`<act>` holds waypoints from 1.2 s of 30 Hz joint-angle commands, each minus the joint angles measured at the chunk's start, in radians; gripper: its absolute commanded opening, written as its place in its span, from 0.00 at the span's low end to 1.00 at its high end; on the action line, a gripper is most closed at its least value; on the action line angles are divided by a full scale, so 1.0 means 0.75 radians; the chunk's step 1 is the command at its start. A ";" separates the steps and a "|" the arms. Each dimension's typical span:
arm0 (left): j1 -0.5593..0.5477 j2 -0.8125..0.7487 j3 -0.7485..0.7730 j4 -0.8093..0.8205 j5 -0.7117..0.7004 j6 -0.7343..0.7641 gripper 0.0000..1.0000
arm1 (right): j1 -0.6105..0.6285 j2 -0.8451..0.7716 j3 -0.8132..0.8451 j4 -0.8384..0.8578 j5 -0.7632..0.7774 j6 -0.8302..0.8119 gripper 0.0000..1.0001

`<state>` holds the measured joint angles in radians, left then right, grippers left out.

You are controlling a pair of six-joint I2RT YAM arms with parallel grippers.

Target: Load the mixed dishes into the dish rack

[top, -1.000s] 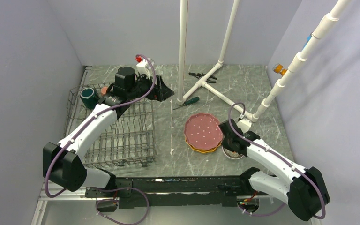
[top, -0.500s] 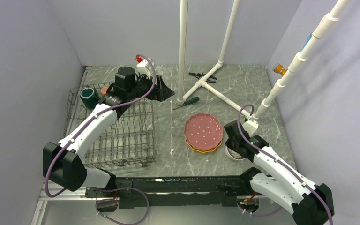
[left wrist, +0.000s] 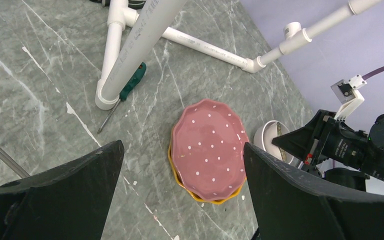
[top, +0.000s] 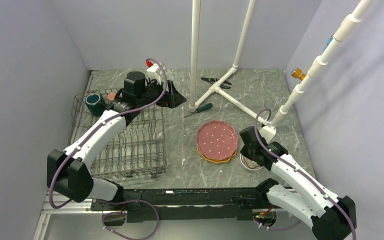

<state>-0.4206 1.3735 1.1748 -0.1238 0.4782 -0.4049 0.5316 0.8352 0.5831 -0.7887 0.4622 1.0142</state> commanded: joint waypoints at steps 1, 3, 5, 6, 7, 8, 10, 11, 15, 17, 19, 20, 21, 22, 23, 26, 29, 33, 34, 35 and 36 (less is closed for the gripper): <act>-0.008 0.000 0.049 0.037 0.031 0.002 0.95 | -0.005 0.005 0.116 -0.058 0.014 0.000 0.00; -0.008 -0.003 0.051 0.036 0.032 0.002 0.95 | -0.005 -0.008 0.141 -0.075 0.017 -0.013 0.00; -0.008 -0.004 0.050 0.036 0.033 0.002 0.95 | -0.004 -0.022 0.179 -0.091 0.028 -0.036 0.00; -0.007 -0.005 0.050 0.038 0.035 0.000 0.95 | -0.005 -0.029 0.197 -0.099 0.035 -0.048 0.00; -0.008 -0.005 0.049 0.040 0.040 -0.003 0.95 | -0.005 -0.044 0.216 -0.100 0.036 -0.065 0.00; -0.008 -0.002 0.049 0.044 0.045 -0.006 0.95 | -0.006 -0.056 0.232 -0.091 0.033 -0.085 0.00; -0.008 -0.002 0.046 0.056 0.065 -0.014 0.95 | -0.004 -0.101 0.254 -0.052 0.017 -0.140 0.00; -0.007 -0.001 0.044 0.067 0.075 -0.019 0.95 | -0.006 -0.124 0.261 -0.027 0.004 -0.160 0.00; -0.008 -0.004 0.022 0.132 0.125 -0.045 0.94 | -0.005 -0.180 0.307 0.036 -0.025 -0.162 0.00; -0.007 -0.011 -0.001 0.190 0.149 -0.063 0.93 | -0.005 -0.174 0.340 0.050 -0.019 -0.132 0.00; -0.012 -0.023 -0.030 0.265 0.172 -0.083 0.92 | -0.006 -0.156 0.370 0.091 -0.030 -0.102 0.00; -0.018 -0.030 -0.044 0.292 0.170 -0.088 0.92 | -0.005 -0.143 0.380 0.124 -0.040 -0.084 0.00; -0.029 -0.038 -0.066 0.319 0.163 -0.090 0.91 | -0.006 -0.130 0.390 0.188 -0.052 -0.065 0.00; -0.045 -0.048 -0.077 0.344 0.153 -0.087 0.91 | -0.005 -0.113 0.395 0.222 -0.067 -0.047 0.00; -0.063 -0.059 -0.094 0.369 0.135 -0.081 0.91 | -0.005 -0.099 0.399 0.284 -0.085 -0.026 0.00; -0.138 -0.090 -0.160 0.452 0.085 -0.047 0.92 | -0.005 -0.047 0.389 0.516 -0.184 0.077 0.00; -0.228 -0.132 -0.233 0.536 0.022 0.021 0.95 | -0.002 0.043 0.412 0.671 -0.280 0.196 0.00; -0.343 -0.180 -0.299 0.600 -0.056 0.134 0.99 | 0.016 0.199 0.482 0.796 -0.367 0.318 0.00; -0.362 -0.182 -0.312 0.612 -0.069 0.147 0.99 | 0.025 0.233 0.504 0.821 -0.388 0.339 0.00; -0.377 -0.182 -0.319 0.621 -0.078 0.157 0.99 | 0.039 0.267 0.527 0.839 -0.399 0.356 0.00; -0.387 -0.174 -0.320 0.623 -0.079 0.159 0.99 | 0.057 0.297 0.550 0.857 -0.401 0.369 0.00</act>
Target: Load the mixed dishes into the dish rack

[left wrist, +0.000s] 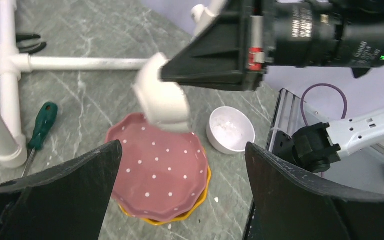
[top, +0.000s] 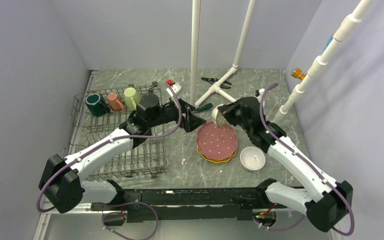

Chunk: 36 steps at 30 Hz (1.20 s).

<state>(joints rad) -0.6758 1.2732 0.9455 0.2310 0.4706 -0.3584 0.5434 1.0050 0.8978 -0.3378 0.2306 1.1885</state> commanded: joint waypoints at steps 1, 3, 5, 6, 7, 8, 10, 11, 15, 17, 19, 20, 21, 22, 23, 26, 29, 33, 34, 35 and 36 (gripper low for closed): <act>-0.051 -0.031 -0.005 0.140 -0.065 0.096 0.99 | 0.060 0.095 0.149 0.272 -0.091 0.145 0.00; -0.054 -0.011 0.023 0.093 -0.085 0.092 0.99 | 0.083 0.129 0.177 0.304 -0.091 0.164 0.00; -0.056 -0.002 0.042 0.051 -0.123 0.109 0.99 | 0.105 0.151 0.203 0.318 -0.081 0.172 0.00; -0.054 -0.001 0.047 0.038 -0.146 0.116 0.99 | 0.113 0.160 0.217 0.314 -0.070 0.169 0.00; -0.056 -0.003 0.047 0.028 -0.179 0.121 0.99 | 0.120 0.170 0.232 0.309 -0.066 0.169 0.00; -0.056 -0.005 0.048 0.021 -0.201 0.124 0.99 | 0.124 0.178 0.240 0.310 -0.073 0.175 0.00; -0.055 -0.012 0.050 0.003 -0.241 0.140 0.97 | 0.126 0.193 0.245 0.318 -0.093 0.201 0.00; -0.056 -0.012 0.050 -0.005 -0.263 0.145 0.97 | 0.127 0.198 0.247 0.321 -0.099 0.204 0.00; -0.056 0.007 0.065 -0.027 -0.279 0.141 0.97 | 0.136 0.208 0.261 0.318 -0.106 0.201 0.00; -0.056 0.026 0.087 -0.052 -0.255 0.139 0.96 | 0.135 0.208 0.260 0.318 -0.115 0.205 0.00; -0.053 0.040 0.105 -0.070 -0.232 0.143 0.94 | 0.135 0.206 0.258 0.322 -0.127 0.204 0.00; -0.052 0.043 0.107 -0.069 -0.221 0.147 0.93 | 0.135 0.202 0.250 0.324 -0.132 0.207 0.00; -0.054 0.043 0.103 -0.064 -0.214 0.149 0.92 | 0.136 0.196 0.241 0.327 -0.136 0.213 0.00; -0.053 0.042 0.098 -0.056 -0.210 0.150 0.91 | 0.135 0.191 0.232 0.330 -0.139 0.224 0.00; -0.054 0.042 0.092 -0.044 -0.206 0.151 0.90 | 0.136 0.189 0.222 0.334 -0.141 0.231 0.00; -0.053 0.044 0.099 -0.055 -0.206 0.162 0.87 | 0.137 0.184 0.216 0.346 -0.149 0.239 0.00; -0.052 0.040 0.101 -0.062 -0.212 0.177 0.82 | 0.140 0.191 0.218 0.348 -0.156 0.244 0.00; -0.052 0.032 0.094 -0.054 -0.209 0.177 0.76 | 0.147 0.199 0.224 0.353 -0.156 0.243 0.00; -0.054 0.030 0.094 -0.054 -0.213 0.179 0.75 | 0.152 0.201 0.223 0.355 -0.156 0.244 0.00; -0.054 0.029 0.093 -0.054 -0.218 0.180 0.74 | 0.156 0.204 0.224 0.356 -0.155 0.241 0.00; -0.054 0.027 0.091 -0.055 -0.222 0.179 0.73 | 0.160 0.204 0.223 0.353 -0.154 0.239 0.00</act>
<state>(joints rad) -0.7147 1.3064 0.9813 0.1673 0.2977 -0.2462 0.6510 1.1667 1.0382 -0.1619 0.1238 1.3544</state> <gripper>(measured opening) 0.745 0.021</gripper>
